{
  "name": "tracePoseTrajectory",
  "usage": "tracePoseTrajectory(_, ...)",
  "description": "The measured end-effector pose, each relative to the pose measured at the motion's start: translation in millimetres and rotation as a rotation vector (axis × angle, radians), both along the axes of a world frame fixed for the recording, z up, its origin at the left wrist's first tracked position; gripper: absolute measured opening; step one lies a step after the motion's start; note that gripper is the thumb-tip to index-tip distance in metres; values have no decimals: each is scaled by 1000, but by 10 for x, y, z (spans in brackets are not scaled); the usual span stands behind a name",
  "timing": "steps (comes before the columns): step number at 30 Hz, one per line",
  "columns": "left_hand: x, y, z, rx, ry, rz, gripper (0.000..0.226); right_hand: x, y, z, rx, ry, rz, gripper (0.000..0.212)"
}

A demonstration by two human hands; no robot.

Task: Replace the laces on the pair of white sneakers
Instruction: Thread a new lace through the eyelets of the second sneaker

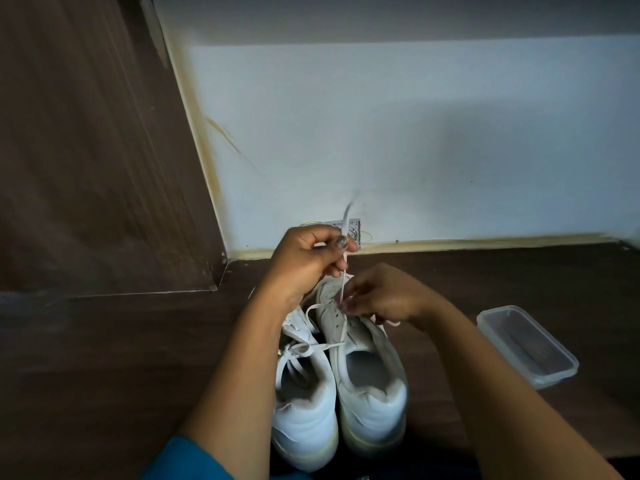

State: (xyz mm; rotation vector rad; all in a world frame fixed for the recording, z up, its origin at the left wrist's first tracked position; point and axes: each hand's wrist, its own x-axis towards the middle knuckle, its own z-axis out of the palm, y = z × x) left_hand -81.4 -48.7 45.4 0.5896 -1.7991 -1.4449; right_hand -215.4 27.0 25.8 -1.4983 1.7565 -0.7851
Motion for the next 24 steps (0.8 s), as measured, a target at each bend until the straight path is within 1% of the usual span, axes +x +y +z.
tracePoseTrajectory(1,2,-4,13,-10,1,2,26,22,-5,-20,-54,6,2,18)
tracePoseTrajectory(3,19,-18,-4,-48,-63,10,24,22,-18,6,-199,-133,-62,28)
tracePoseTrajectory(4,27,-18,-17,-46,-84,10,24,0,-22,36,-248,-207,-83,27)
tracePoseTrajectory(5,34,-22,-33,-29,-85,6,24,-27,-27,63,-266,-235,-79,23)
tracePoseTrajectory(6,33,-21,-39,-3,-68,-3,24,-44,-26,75,-257,-205,-52,19)
tracePoseTrajectory(9,3,3,-23,93,21,-22,23,-9,-23,6,-178,11,76,14)
tracePoseTrajectory(11,-21,29,-9,115,44,-12,23,39,-59,-57,-247,5,29,20)
tracePoseTrajectory(13,-22,24,-10,150,48,1,23,62,-90,-58,-366,-73,-73,23)
tracePoseTrajectory(14,-8,4,-8,165,17,7,25,71,-90,-32,-422,-129,-128,20)
tracePoseTrajectory(15,23,-31,-9,152,-59,9,28,70,-94,-8,-482,-200,-195,19)
tracePoseTrajectory(17,82,-73,-33,60,-332,-43,29,50,-92,72,-603,-394,-330,20)
tracePoseTrajectory(18,98,-60,-60,19,-478,-117,24,39,-87,114,-647,-489,-370,20)
tracePoseTrajectory(19,90,-31,-98,-11,-578,-188,17,28,-79,147,-669,-556,-386,20)
tracePoseTrajectory(20,67,6,-122,-27,-604,-216,10,24,-66,166,-661,-583,-378,20)
tracePoseTrajectory(21,35,32,-136,-33,-573,-197,13,14,-52,168,-627,-577,-355,17)
tracePoseTrajectory(22,2,41,-138,-6,-486,-144,22,-1,-30,161,-573,-556,-326,15)
tracePoseTrajectory(24,-32,38,-86,98,-230,-54,28,-79,-2,100,-410,-491,-258,19)
